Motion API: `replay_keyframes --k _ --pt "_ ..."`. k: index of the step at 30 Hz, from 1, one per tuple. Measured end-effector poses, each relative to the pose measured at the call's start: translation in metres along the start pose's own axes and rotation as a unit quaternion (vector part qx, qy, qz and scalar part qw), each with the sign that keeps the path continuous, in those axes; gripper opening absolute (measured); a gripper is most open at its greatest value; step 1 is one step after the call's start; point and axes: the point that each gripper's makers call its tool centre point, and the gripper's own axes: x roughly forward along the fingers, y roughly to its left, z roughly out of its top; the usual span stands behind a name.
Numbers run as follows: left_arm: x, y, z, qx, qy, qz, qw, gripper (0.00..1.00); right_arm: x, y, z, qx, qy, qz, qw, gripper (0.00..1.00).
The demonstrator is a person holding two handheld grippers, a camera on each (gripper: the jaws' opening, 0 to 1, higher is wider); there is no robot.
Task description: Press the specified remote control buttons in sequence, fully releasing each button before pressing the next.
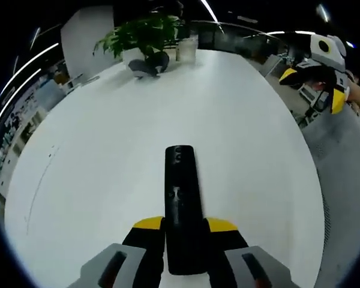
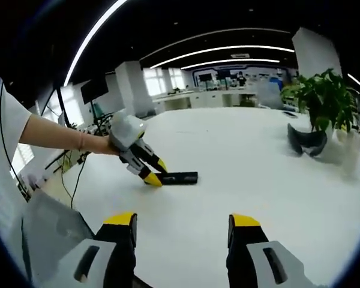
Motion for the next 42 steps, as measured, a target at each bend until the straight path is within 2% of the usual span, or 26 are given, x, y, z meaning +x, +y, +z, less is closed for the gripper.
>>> replay_keyframes --k 20,42 --pt "-0.01 -0.034 -0.013 0.036 0.02 -0.026 0.9988 0.23 0.008 0.014 0.001 -0.016 0.007 0.021 0.9996 0.58" --pt "-0.016 -0.093 -0.028 0.05 -0.002 -0.037 0.9981 0.23 0.01 0.021 -0.004 -0.013 0.015 0.033 0.9993 0.53"
